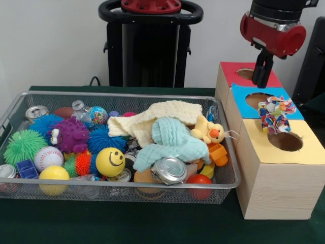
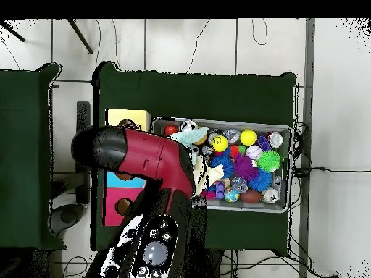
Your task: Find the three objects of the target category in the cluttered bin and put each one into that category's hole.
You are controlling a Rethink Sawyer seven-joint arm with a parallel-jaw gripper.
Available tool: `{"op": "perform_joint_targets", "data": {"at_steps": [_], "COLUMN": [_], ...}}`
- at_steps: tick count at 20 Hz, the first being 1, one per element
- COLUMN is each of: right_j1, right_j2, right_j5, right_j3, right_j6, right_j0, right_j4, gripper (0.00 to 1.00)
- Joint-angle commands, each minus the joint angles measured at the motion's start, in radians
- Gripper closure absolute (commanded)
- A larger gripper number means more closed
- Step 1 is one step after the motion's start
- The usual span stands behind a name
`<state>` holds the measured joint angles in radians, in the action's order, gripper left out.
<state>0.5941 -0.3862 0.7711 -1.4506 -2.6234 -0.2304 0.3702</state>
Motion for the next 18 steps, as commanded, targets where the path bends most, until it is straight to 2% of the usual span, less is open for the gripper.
{"op": "perform_joint_targets", "data": {"at_steps": [1,18], "right_j1": [-0.070,-0.053], "right_j2": [0.100,0.130], "right_j5": [-0.058,-0.030], "right_j3": [-0.052,-0.046], "right_j6": [-0.092,-0.102], "right_j0": [0.033,0.027], "right_j4": [-0.006,0.022], "gripper": [1.00,1.00]}}
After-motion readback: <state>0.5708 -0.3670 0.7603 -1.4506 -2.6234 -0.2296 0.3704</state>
